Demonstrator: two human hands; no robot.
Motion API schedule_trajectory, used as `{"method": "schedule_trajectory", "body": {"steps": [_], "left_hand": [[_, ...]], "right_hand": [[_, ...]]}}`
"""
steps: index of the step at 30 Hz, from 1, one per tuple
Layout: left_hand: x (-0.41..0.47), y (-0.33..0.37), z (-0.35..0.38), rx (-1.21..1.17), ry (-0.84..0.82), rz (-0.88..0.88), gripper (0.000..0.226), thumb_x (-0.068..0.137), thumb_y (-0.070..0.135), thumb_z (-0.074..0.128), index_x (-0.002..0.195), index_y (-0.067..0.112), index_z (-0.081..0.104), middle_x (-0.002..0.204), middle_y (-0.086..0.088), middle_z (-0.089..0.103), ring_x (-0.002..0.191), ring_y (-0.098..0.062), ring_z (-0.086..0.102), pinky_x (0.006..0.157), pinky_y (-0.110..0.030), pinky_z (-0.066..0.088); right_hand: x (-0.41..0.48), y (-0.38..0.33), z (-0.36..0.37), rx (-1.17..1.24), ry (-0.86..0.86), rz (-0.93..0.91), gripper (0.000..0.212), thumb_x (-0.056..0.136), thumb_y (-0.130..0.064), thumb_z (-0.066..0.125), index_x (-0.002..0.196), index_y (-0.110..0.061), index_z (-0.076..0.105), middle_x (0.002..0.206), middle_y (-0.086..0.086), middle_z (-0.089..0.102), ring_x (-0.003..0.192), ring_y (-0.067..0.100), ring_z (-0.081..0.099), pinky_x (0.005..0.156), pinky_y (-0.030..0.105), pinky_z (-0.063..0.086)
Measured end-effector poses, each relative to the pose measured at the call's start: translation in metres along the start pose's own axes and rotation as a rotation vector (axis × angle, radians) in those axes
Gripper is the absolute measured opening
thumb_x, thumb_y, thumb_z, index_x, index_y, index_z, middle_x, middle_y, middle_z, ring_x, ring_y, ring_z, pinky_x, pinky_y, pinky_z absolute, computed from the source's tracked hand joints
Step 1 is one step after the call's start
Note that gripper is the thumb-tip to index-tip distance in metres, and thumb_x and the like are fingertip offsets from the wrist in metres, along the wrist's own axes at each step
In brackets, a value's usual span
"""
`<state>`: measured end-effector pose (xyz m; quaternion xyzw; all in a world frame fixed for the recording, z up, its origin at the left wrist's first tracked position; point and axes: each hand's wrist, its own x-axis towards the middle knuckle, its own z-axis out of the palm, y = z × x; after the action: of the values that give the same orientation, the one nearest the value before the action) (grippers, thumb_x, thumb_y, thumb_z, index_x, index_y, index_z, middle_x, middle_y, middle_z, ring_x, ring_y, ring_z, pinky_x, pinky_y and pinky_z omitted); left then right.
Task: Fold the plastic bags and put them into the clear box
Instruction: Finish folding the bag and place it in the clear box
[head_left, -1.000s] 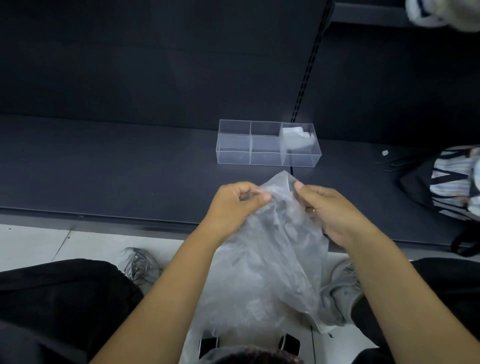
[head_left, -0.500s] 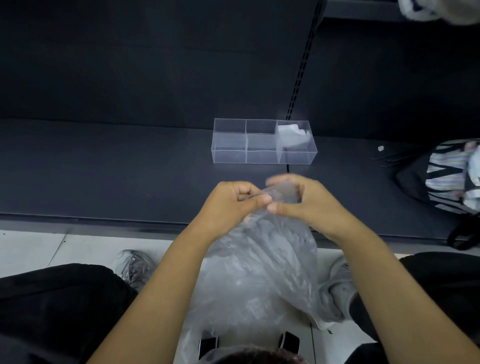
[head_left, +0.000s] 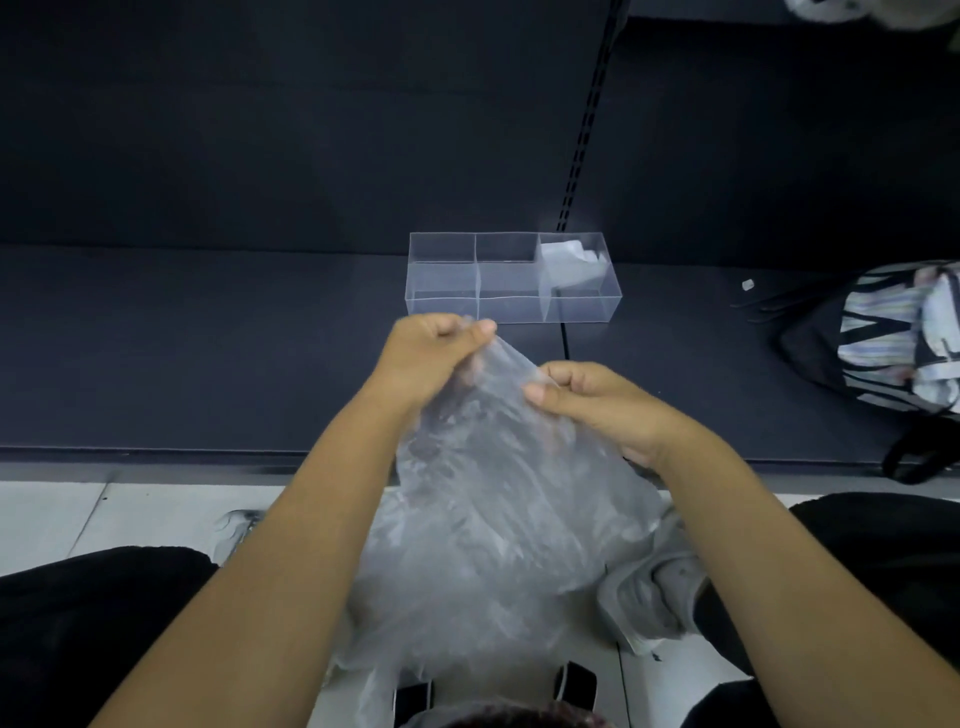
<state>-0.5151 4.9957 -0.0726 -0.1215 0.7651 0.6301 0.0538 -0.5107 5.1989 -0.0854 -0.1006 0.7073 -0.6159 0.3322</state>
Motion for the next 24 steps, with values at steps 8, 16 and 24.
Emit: {"method": "schedule_trajectory", "body": {"steps": [8,16,24], "left_hand": [[0.053,-0.045,-0.041,0.085,0.210,-0.120,0.032,0.088,0.039,0.066,0.071,0.013,0.072,0.056,0.005,0.068,0.047,-0.001,0.060,0.045,-0.011,0.045],[0.101,-0.091,-0.045,0.026,0.351,-0.263,0.027,0.086,0.037,0.068,0.069,0.016,0.067,0.071,-0.002,0.065,0.066,-0.015,0.060,0.071,-0.025,0.046],[0.133,-0.114,-0.033,0.006,0.412,-0.347,0.030,0.089,0.037,0.065,0.066,0.016,0.063,0.063,0.001,0.059,0.054,-0.011,0.051,0.045,-0.016,0.041]], "right_hand": [[0.005,0.054,-0.061,0.086,0.107,0.187,0.054,0.068,-0.035,0.077,0.118,-0.019,0.064,0.113,0.014,0.069,0.102,0.024,0.067,0.092,0.034,0.050],[0.048,0.079,-0.080,0.334,0.324,0.275,0.047,0.084,-0.041,0.064,0.121,-0.013,0.062,0.110,0.005,0.071,0.100,0.019,0.068,0.078,0.032,0.057],[0.093,0.095,-0.082,0.357,0.666,0.273,0.009,0.089,-0.002,0.063,0.097,-0.005,0.063,0.088,0.014,0.068,0.070,0.015,0.069,0.060,0.021,0.056]]}}
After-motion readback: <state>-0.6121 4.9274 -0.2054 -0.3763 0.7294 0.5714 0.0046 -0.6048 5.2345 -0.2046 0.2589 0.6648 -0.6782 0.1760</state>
